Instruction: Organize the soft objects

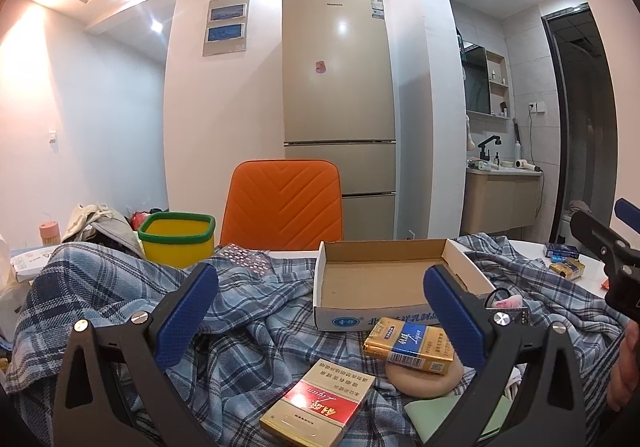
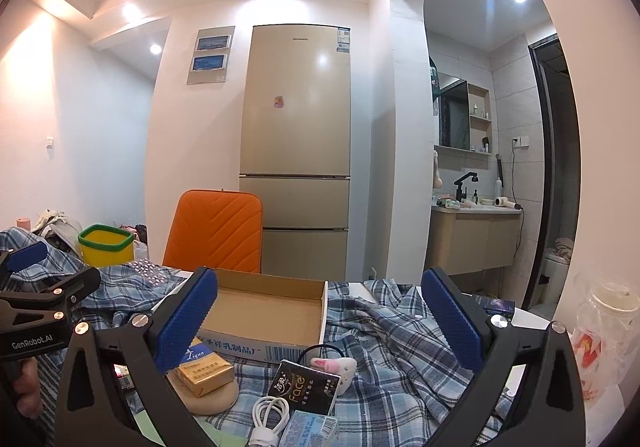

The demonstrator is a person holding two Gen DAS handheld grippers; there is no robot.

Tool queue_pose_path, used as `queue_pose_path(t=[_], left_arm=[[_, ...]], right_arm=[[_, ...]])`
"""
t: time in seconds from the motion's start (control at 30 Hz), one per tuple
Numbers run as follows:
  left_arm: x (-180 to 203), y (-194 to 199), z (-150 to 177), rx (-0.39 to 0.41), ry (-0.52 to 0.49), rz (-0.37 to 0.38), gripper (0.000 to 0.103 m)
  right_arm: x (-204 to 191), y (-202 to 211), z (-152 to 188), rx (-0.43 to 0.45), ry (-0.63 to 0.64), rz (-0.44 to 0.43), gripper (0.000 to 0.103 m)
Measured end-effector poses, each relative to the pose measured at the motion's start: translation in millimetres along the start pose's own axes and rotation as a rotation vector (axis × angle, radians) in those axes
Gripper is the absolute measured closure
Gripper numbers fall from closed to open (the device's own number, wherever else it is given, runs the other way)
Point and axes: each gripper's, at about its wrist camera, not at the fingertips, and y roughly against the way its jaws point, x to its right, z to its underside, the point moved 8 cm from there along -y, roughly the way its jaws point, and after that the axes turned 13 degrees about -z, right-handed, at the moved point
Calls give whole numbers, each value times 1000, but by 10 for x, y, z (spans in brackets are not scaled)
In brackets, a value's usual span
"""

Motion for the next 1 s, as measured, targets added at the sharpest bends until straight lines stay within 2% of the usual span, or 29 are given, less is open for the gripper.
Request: queue_pose_path(t=[0.3,1.0], left_arm=[[-35,-18,6,-2,6,-7,1],[-7,-37,17,-4,-5,-7,1]], right_arm=[[15,46,-12,25,0,22,0],[49,2,7,-6,-26,22,0]])
